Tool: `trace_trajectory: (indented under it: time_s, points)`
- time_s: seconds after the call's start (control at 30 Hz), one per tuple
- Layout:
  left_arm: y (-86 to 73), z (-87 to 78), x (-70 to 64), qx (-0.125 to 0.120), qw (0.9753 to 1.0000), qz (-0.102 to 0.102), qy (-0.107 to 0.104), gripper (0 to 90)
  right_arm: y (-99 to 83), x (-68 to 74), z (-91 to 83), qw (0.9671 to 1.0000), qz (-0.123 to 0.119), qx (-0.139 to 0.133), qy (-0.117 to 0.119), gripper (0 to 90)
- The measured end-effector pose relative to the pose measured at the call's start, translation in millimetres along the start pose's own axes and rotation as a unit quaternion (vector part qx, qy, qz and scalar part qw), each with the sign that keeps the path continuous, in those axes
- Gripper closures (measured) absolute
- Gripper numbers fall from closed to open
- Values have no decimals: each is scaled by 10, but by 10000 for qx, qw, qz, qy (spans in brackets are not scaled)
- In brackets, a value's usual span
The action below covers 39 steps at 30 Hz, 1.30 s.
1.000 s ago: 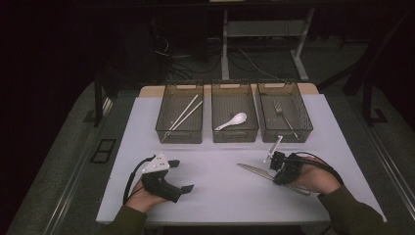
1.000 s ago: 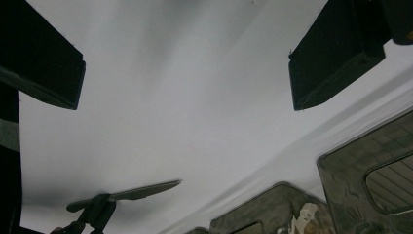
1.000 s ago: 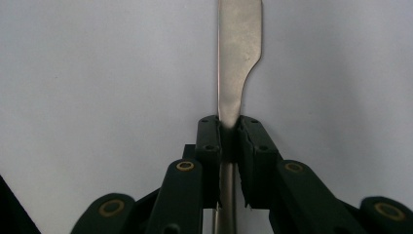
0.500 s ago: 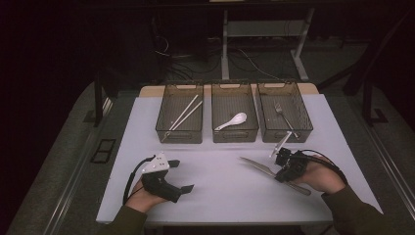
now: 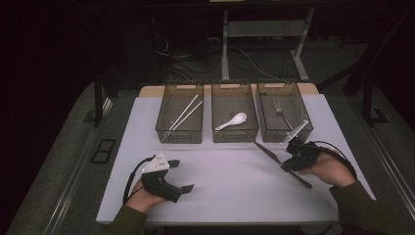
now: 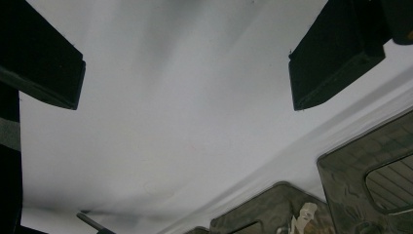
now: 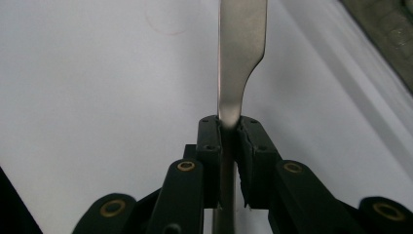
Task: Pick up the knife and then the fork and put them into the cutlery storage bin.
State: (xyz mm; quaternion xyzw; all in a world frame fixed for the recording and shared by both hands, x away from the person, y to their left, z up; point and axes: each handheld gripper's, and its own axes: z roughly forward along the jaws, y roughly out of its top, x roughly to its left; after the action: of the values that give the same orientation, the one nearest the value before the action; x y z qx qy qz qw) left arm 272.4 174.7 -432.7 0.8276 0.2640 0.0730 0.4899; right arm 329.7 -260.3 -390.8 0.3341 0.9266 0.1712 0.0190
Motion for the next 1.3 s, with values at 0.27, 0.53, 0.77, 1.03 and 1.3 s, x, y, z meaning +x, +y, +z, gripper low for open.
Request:
trace_trajectory:
  time_s: [0.27,0.53,0.77,1.03,1.3]
  points:
    - [-3,3,2,4,10000,1,-3,0,0,-63,-92,9998,55,-191,-47,799]
    - [1,8,1,32,10000,10,-13,0,20,-199,-309,9983,218,-526,-154,799]
    - [1,12,6,42,10000,23,-14,0,94,-386,-500,9958,471,-758,-219,798]
    - [3,18,1,27,10000,24,-36,0,216,-565,-659,9921,740,-962,-320,798]
    - [3,20,3,50,10000,35,-59,0,333,-723,-745,9888,938,-1092,-381,798]
